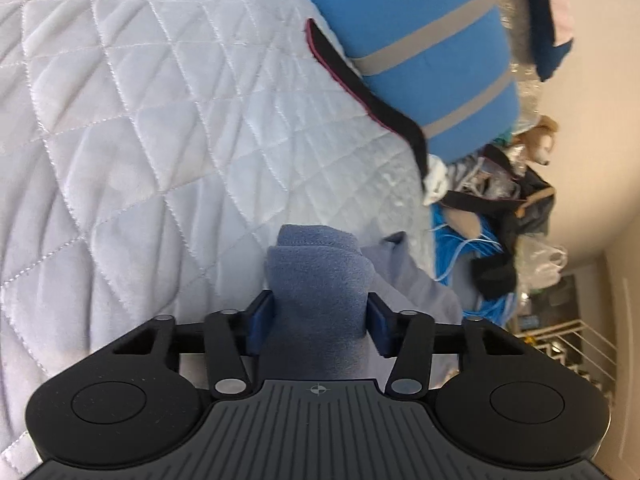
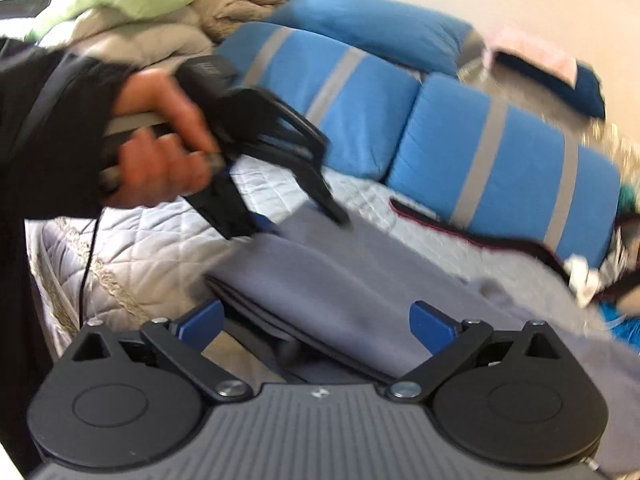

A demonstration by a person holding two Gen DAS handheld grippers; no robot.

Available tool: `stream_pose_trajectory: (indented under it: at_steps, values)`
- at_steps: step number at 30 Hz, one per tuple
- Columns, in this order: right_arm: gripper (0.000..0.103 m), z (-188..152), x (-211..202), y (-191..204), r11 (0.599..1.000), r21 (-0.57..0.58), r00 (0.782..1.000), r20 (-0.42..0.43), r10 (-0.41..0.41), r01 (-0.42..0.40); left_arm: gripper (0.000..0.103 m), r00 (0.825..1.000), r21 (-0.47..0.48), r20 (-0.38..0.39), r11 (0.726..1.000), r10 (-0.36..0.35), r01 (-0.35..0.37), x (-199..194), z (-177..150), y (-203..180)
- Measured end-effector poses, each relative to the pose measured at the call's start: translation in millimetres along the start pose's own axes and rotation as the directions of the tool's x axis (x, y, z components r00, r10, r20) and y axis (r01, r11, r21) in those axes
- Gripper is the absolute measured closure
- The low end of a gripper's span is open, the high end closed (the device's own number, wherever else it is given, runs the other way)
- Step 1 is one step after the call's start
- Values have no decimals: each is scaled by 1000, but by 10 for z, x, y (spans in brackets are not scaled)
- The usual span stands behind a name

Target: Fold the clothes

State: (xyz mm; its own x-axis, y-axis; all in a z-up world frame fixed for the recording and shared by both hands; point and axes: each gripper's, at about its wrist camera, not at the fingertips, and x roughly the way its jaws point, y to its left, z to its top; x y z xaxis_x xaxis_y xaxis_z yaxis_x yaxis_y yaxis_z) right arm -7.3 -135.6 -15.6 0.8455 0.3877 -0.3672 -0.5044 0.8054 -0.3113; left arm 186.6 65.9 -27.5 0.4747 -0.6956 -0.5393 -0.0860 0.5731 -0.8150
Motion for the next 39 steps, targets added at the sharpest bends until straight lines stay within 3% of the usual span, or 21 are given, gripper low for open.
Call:
stream_pose_trajectory:
  at_steps: [6,12,15,16,17,18,19,29,39]
  values:
    - [0,59,98,671,970,-204,988,105,-112,132,60,1000,-97,-13,995,10,-11,10,34,47]
    - [5,-138,423,1049,861,-370,936,191,-297,349,70,999,-163,-32,986,38,-43,23,65,5]
    - [27,-249,477,1075,810,-446,924,208,-320,381,78,998,-160,-40,986,48,-54,49,91,-16]
    - [50,-255,455,1058,817,-447,931,201,-306,365,81,998,-156,-41,986,44,-50,52,97,-20]
    - [83,-262,433,1040,823,-448,937,194,-291,349,84,998,-150,-44,987,42,-48,56,106,-22]
    - [98,-268,411,1023,829,-450,943,187,-277,333,85,998,-143,-49,988,43,-49,61,118,-25]
    - [102,-275,389,1005,835,-451,948,179,-263,317,87,998,-136,-53,989,45,-51,69,129,-26]
    - [103,-339,171,829,878,-454,988,106,-115,151,92,996,-112,-72,992,44,-52,199,233,111]
    - [103,-312,76,772,919,-385,995,66,-70,90,91,995,-78,-97,997,1,-9,215,274,164]
